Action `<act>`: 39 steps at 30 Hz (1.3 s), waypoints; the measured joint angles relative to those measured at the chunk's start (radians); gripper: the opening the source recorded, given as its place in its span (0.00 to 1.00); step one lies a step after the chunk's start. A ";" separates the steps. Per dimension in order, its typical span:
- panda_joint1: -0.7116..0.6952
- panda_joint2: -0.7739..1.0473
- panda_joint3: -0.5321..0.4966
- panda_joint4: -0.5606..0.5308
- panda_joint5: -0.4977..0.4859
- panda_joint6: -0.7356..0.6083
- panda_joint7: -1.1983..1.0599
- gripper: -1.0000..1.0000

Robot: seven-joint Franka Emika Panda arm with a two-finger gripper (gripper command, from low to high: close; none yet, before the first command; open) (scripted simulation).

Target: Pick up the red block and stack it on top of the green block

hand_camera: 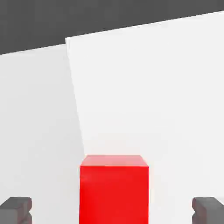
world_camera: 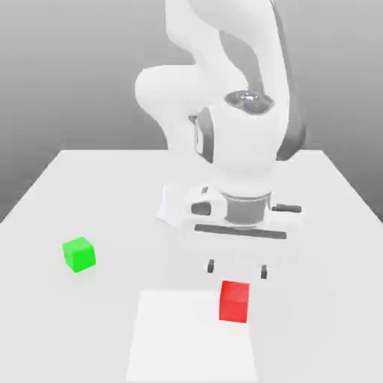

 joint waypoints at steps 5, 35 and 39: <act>0.023 0.114 -0.051 0.016 -0.100 0.094 0.074 0.50; -0.203 -0.140 -0.179 -0.064 -0.069 -0.089 0.276 0.00; -0.356 -0.197 -0.245 -0.093 -0.100 -0.115 0.433 0.00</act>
